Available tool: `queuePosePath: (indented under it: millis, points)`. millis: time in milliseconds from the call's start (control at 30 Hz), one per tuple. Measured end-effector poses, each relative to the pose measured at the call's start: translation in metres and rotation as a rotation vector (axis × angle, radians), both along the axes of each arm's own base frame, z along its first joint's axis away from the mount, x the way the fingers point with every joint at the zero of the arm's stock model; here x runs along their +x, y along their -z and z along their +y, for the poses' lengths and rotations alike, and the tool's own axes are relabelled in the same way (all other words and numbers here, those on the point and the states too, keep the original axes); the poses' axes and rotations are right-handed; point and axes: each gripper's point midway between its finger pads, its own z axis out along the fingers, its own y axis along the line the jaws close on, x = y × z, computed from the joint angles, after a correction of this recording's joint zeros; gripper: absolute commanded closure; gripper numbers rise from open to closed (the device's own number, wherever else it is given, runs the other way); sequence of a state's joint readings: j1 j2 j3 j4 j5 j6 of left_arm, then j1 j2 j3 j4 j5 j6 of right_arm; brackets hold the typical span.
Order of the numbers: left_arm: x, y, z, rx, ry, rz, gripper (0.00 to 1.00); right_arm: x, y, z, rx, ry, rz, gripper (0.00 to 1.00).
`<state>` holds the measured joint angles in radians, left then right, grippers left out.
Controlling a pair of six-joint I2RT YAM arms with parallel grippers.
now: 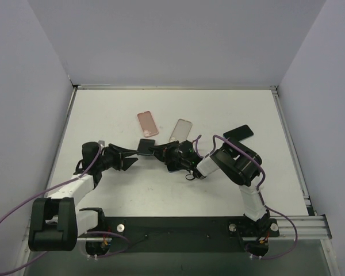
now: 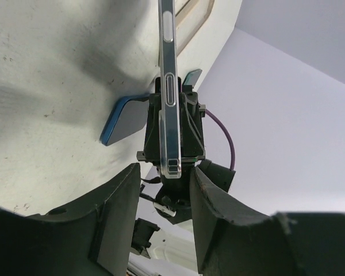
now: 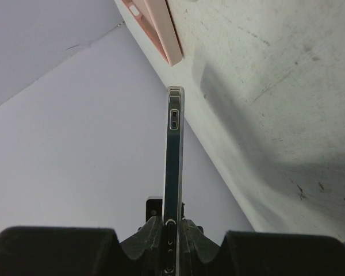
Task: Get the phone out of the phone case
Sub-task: Remove the phone case from the phone.
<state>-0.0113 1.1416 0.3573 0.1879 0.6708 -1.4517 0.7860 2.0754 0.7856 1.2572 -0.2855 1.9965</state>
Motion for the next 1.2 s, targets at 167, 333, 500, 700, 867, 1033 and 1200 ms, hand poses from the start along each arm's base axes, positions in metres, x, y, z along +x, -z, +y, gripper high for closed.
queuePosePath:
  millis: [167,333,500,700,867,1033,1200]
  points:
    - [0.004,0.008,0.001,-0.001,-0.015,0.025,0.56,0.000,0.000,0.000,0.000,0.002,0.000,1.00]
    - [0.008,0.005,0.002,-0.011,-0.026,0.015,0.69,0.000,0.000,0.000,-0.001,0.002,0.000,1.00]
    - [0.009,0.003,0.002,-0.015,-0.031,0.011,0.83,0.001,0.000,0.000,-0.002,0.006,-0.001,1.00]
    - [0.010,0.003,0.002,-0.016,-0.034,0.011,1.00,0.000,0.000,0.000,-0.002,0.006,-0.002,1.00]
    - [0.011,0.001,0.002,-0.019,-0.036,0.009,1.00,-0.001,0.000,0.001,-0.001,0.006,-0.003,1.00]
    - [0.015,-0.006,0.002,-0.035,-0.044,-0.019,1.00,0.002,-0.004,0.001,0.016,0.019,-0.006,1.00]
    - [0.027,-0.025,0.001,-0.044,-0.043,-0.068,1.00,0.009,-0.016,0.003,0.052,0.044,-0.018,1.00]
